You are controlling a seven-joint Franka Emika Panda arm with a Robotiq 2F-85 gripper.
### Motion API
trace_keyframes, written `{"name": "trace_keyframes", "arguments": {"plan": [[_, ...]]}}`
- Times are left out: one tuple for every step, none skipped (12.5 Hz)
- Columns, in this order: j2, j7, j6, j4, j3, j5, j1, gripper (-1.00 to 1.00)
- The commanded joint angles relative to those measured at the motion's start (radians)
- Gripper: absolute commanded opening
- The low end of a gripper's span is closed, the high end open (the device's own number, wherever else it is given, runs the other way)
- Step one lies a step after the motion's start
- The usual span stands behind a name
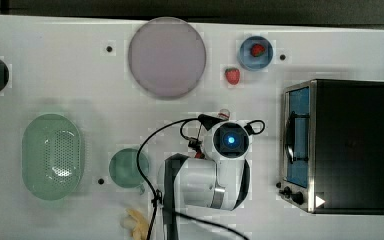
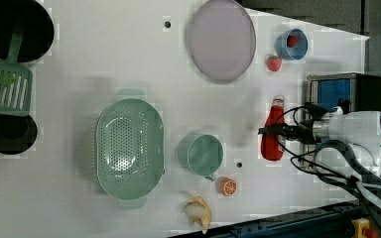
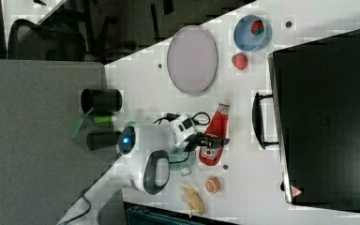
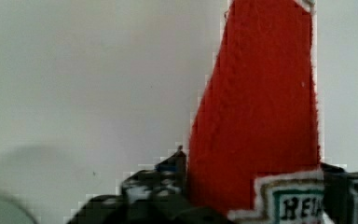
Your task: Pick ketchup from plate and place it on table.
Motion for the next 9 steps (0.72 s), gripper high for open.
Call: {"name": "trace_keyframes", "arguments": {"plan": [[-0.016, 0.041, 0.060, 0.011, 0.019, 0.003, 0.006, 1.00], [-0.029, 0.051, 0.057, 0.015, 0.022, 0.004, 0.006, 1.00], [-0.052, 0.094, 0.044, 0.022, 0.023, 0.004, 0.006, 1.00], [-0.089, 0.151, 0.020, 0.030, 0.025, 0.004, 0.006, 1.00], [-0.137, 0.195, -0.018, 0.039, 0.028, 0.004, 0.006, 1.00], [-0.191, 0.239, -0.058, 0.052, 0.032, 0.004, 0.007, 1.00], [-0.247, 0.299, -0.096, 0.070, 0.035, 0.003, 0.007, 1.00], [-0.304, 0.368, -0.148, 0.095, 0.038, 0.003, 0.007, 1.00], [-0.355, 0.432, -0.221, 0.123, 0.041, 0.002, 0.007, 1.00]]}}
